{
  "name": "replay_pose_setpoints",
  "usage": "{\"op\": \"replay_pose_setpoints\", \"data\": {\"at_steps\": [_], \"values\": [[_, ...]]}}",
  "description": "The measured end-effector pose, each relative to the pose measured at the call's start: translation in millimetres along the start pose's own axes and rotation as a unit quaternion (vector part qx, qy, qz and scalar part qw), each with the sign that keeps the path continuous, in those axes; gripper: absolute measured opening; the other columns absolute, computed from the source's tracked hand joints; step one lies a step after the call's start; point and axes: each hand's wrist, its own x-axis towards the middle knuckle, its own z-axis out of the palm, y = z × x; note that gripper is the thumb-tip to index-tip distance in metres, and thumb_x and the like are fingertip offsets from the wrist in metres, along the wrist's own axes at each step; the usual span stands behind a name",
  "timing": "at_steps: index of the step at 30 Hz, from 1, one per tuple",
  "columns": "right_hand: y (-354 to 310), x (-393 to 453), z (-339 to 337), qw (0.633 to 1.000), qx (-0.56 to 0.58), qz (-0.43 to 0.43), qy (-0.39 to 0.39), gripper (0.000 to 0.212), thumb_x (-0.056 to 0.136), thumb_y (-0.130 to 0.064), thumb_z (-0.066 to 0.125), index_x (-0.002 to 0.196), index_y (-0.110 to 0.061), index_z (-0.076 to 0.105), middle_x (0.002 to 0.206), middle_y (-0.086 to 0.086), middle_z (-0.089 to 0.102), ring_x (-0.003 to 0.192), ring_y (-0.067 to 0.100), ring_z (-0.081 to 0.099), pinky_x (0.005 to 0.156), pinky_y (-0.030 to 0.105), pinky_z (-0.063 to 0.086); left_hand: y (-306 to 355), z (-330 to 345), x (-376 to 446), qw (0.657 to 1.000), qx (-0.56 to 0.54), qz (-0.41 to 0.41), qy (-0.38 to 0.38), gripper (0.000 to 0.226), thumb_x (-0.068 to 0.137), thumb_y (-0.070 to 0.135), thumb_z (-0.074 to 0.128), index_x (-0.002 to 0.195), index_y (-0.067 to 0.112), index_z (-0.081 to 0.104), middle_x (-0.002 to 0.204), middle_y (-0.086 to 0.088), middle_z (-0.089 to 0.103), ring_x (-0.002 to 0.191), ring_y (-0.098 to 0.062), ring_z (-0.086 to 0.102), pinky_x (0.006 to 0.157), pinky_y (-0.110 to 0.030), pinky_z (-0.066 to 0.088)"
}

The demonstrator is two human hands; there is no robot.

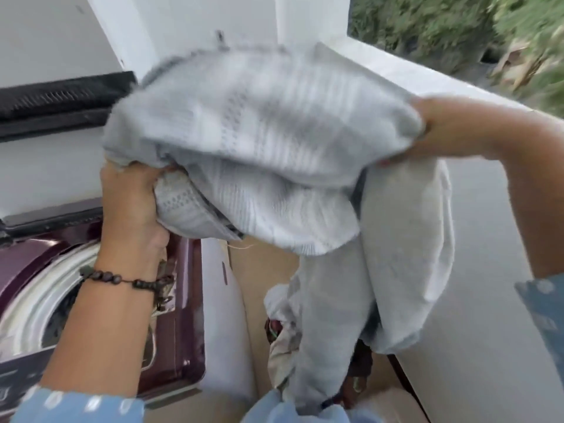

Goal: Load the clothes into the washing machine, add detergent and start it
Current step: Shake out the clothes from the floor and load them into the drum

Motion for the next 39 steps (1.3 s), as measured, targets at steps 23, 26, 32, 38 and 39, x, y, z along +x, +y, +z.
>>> {"op": "replay_pose_setpoints", "data": {"at_steps": [23,26,32,38,39], "values": [[-46,-35,198,0.910,0.407,-0.036,-0.067,0.073,0.067,-0.001,0.084,0.130,-0.024,0.054,0.121,-0.012,0.067,0.111,0.003,0.062,0.092,0.026,0.050,-3,2,-10,0.928,0.280,-0.079,-0.232,0.026,0.069,0.016,0.058,0.088,0.004,0.072,0.092,-0.016,0.074,0.085,-0.025,0.069,0.089,-0.051,0.052],[-25,-37,162,0.903,0.427,-0.045,0.004,0.039,0.065,-0.004,0.076,0.101,-0.015,0.070,0.096,-0.003,0.074,0.089,0.008,0.066,0.077,0.025,0.052,6,-12,0,0.910,0.290,-0.073,-0.286,0.025,0.071,0.018,0.063,0.091,0.017,0.077,0.095,-0.006,0.076,0.095,-0.023,0.071,0.092,-0.050,0.053],[-27,-11,120,0.843,0.512,-0.070,0.152,0.031,0.055,-0.007,0.067,0.081,0.009,0.061,0.077,0.017,0.059,0.073,0.026,0.052,0.064,0.033,0.040,9,-29,10,0.874,0.218,-0.081,-0.427,0.045,0.051,0.025,0.077,0.095,0.029,0.077,0.102,0.003,0.076,0.099,-0.013,0.070,0.079,-0.021,0.054],[-70,9,155,0.843,0.491,0.005,0.218,0.023,0.065,-0.006,0.063,0.081,-0.020,0.070,0.076,0.001,0.067,0.076,0.016,0.059,0.069,0.036,0.048,-8,-22,20,0.947,0.025,-0.045,-0.318,0.042,0.069,0.000,0.055,0.091,0.027,0.079,0.094,0.003,0.076,0.092,-0.012,0.071,0.074,-0.023,0.056],[-75,9,162,0.846,0.492,-0.001,0.205,0.026,0.066,-0.011,0.064,0.091,-0.017,0.070,0.084,0.007,0.069,0.081,0.018,0.062,0.072,0.041,0.050,-13,-21,22,0.953,-0.007,-0.053,-0.299,0.039,0.071,0.002,0.055,0.092,0.024,0.078,0.095,0.000,0.075,0.093,-0.016,0.070,0.077,-0.029,0.057]]}}
